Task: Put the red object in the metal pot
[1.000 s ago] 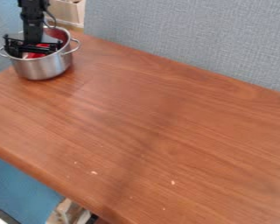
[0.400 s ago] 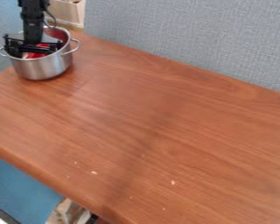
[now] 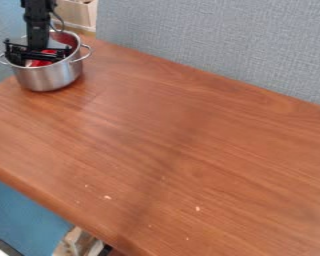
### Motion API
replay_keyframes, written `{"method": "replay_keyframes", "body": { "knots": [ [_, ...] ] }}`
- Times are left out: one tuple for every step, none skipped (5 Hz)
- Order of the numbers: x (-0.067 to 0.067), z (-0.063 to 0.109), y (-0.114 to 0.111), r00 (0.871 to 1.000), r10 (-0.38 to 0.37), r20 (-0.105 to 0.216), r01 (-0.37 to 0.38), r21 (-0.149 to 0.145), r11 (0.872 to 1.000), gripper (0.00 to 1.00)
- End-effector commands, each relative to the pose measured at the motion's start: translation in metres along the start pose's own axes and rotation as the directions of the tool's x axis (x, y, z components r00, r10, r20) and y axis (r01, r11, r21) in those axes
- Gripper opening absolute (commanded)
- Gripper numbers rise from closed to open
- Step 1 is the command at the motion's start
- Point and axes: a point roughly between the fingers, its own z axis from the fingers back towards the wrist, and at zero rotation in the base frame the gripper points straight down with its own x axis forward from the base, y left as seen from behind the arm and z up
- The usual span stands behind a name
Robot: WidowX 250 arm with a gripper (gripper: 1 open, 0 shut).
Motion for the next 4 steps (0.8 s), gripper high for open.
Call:
{"method": "replay_keyframes", "body": {
  "knots": [
    [-0.0011, -0.0019, 0.0169, 0.999, 0.044, -0.011, -0.044, -0.009, 0.999, 1.00],
    [-0.0012, -0.0026, 0.0184, 0.999, 0.047, -0.017, -0.047, -0.009, 0.999, 1.00],
    [-0.0013, -0.0030, 0.0198, 0.998, 0.050, -0.023, -0.050, -0.009, 0.999, 1.00],
    [-0.0013, -0.0036, 0.0210, 0.998, 0.053, -0.029, -0.053, -0.009, 0.999, 1.00]
  ]
}}
